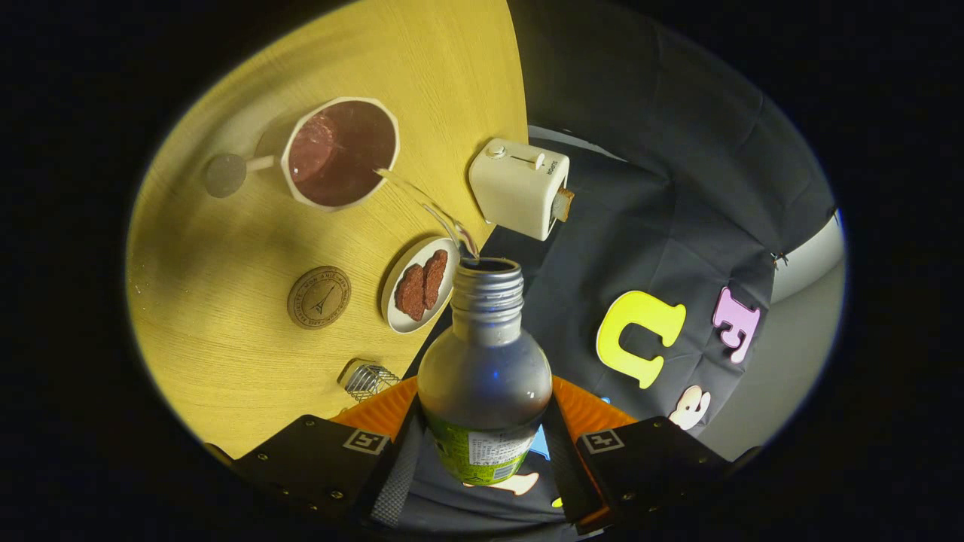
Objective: Take the bottle from table, then pour the juice into the cup, finally place the bottle on the coaster
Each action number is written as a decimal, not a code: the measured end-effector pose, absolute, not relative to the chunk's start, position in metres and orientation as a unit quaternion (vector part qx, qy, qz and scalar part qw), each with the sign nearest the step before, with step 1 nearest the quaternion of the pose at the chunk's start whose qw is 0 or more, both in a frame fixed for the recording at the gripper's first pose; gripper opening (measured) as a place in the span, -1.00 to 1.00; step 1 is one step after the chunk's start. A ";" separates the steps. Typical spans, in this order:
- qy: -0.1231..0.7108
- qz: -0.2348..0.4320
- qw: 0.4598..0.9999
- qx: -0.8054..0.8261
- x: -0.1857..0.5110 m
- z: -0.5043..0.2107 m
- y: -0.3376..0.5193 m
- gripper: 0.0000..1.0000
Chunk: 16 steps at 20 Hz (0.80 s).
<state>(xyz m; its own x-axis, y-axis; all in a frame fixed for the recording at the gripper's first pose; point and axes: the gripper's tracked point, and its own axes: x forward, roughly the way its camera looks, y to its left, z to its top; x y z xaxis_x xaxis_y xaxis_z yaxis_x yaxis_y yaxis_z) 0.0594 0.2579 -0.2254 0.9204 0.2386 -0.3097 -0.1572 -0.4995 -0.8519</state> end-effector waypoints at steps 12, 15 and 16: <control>-0.033 0.205 0.468 -0.859 0.056 -0.229 0.255 0.55; -0.035 0.205 0.457 -0.865 0.055 -0.231 0.255 0.55; -0.035 0.205 0.454 -0.867 0.055 -0.232 0.255 0.55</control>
<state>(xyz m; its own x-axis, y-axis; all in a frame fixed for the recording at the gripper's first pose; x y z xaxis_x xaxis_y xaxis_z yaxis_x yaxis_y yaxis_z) 0.0553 0.2547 -0.2321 0.9137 0.2462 -0.3233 -0.1255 -0.5857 -0.8007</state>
